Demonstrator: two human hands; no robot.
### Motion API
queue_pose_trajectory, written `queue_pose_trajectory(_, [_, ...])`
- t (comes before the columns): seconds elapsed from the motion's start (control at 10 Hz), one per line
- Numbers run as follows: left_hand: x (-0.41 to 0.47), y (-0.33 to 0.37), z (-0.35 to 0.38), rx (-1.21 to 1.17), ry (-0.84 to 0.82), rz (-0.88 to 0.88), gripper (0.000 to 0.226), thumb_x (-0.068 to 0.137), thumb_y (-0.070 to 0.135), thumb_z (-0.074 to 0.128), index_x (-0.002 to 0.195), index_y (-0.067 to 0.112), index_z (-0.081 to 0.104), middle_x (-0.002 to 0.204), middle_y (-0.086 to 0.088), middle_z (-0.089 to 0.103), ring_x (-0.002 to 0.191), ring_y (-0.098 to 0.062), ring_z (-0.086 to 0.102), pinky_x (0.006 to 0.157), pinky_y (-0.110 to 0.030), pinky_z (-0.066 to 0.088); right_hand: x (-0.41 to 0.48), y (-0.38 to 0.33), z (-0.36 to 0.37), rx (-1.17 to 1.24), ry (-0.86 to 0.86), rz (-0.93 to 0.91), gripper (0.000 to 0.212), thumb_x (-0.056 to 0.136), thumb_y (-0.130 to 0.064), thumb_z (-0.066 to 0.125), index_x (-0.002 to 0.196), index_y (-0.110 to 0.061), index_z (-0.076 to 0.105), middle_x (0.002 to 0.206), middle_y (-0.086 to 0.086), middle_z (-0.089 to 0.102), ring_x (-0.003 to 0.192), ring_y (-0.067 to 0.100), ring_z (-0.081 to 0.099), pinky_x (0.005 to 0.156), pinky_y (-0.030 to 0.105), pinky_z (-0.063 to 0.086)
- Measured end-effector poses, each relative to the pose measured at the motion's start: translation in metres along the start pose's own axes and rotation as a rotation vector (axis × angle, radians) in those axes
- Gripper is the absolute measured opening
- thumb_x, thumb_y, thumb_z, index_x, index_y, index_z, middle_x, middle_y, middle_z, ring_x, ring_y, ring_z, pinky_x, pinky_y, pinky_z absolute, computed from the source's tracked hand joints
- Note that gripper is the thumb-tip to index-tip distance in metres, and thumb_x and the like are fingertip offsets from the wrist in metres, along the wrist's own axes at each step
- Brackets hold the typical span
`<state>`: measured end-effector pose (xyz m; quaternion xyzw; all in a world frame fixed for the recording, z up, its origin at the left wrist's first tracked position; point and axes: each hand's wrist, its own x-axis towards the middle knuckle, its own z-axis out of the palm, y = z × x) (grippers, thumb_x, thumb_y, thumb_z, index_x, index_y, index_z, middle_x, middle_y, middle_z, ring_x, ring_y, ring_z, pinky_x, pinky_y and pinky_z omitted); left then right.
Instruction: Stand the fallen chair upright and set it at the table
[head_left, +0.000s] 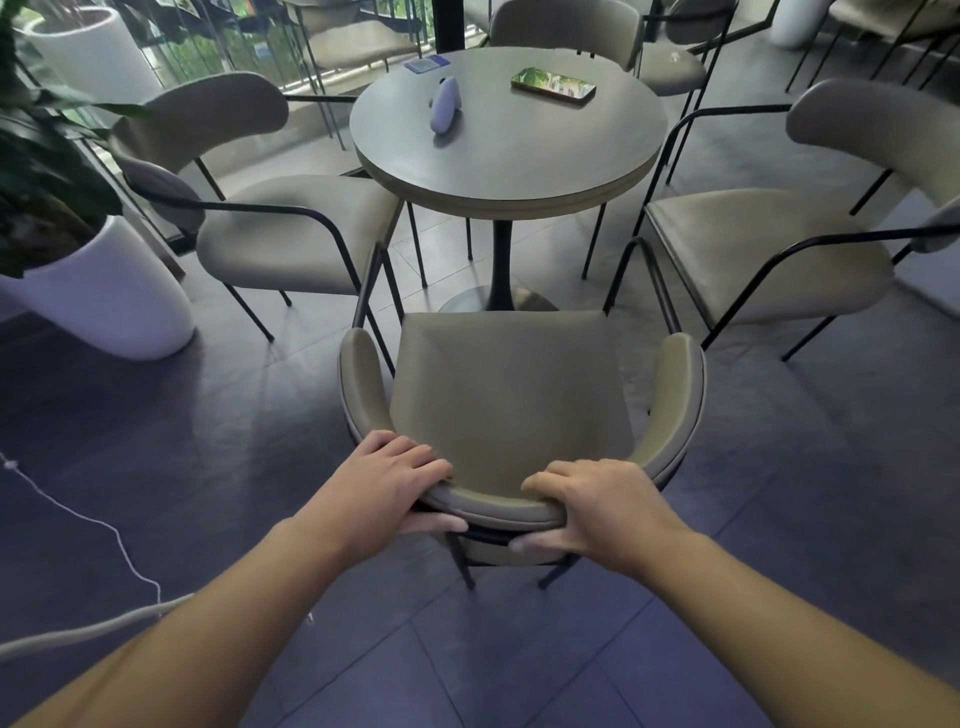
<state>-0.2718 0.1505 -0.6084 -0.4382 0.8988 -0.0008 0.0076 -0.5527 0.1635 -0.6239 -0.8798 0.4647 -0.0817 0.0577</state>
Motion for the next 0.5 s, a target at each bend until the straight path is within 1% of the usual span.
queue_pose_trajectory(0.1, [0.003, 0.004, -0.024, -0.070, 0.025, -0.022, 0.054, 0.095, 0.069, 0.029, 0.107, 0.031, 0.064, 0.098, 0.015, 0.065, 0.097, -0.011, 0.062, 0.094, -0.028, 0.043, 0.009, -0.011, -0.027, 0.004, -0.012, 0.018, 0.069, 0.082, -0.087, 0.036, 0.106, -0.032, 0.070, 0.096, -0.010, 0.071, 0.090, 0.016, 0.065, 0.079, 0.035, 0.049])
queue_pose_trajectory(0.2, [0.009, 0.002, -0.051, -0.071, 0.026, -0.035, 0.044, 0.099, 0.062, 0.030, 0.107, 0.033, 0.062, 0.097, 0.016, 0.063, 0.097, -0.009, 0.060, 0.094, -0.028, 0.043, 0.017, -0.016, -0.053, -0.002, 0.018, 0.024, 0.061, 0.087, -0.080, 0.038, 0.101, -0.030, 0.071, 0.091, -0.010, 0.071, 0.087, 0.016, 0.065, 0.078, 0.035, 0.049])
queue_pose_trajectory(0.3, [0.020, -0.002, -0.118, -0.125, 0.053, -0.094, 0.032, 0.100, 0.050, 0.037, 0.098, 0.030, 0.062, 0.089, 0.013, 0.061, 0.089, -0.011, 0.060, 0.082, -0.029, 0.045, 0.032, -0.027, -0.119, 0.042, 0.061, 0.102, 0.051, 0.097, -0.069, 0.036, 0.079, -0.028, 0.061, 0.073, -0.009, 0.066, 0.070, 0.016, 0.062, 0.066, 0.035, 0.050])
queue_pose_trajectory(0.4, [0.029, -0.006, -0.180, -0.305, 0.144, -0.195, 0.027, 0.100, 0.043, 0.044, 0.094, 0.025, 0.063, 0.085, 0.011, 0.062, 0.081, -0.011, 0.059, 0.073, -0.029, 0.045, 0.044, -0.036, -0.179, 0.154, 0.090, 0.176, 0.045, 0.101, -0.061, 0.036, 0.071, -0.030, 0.050, 0.065, -0.009, 0.058, 0.066, 0.015, 0.056, 0.062, 0.036, 0.045])
queue_pose_trajectory(0.5, [0.036, 0.001, -0.264, -0.515, 0.280, -0.275, 0.023, 0.099, 0.038, 0.048, 0.086, 0.025, 0.062, 0.077, 0.007, 0.065, 0.074, -0.009, 0.059, 0.068, -0.029, 0.046, 0.056, -0.055, -0.262, 0.327, 0.220, 0.228, 0.042, 0.104, -0.052, 0.039, 0.069, -0.031, 0.050, 0.066, -0.008, 0.058, 0.068, 0.016, 0.056, 0.064, 0.038, 0.045])
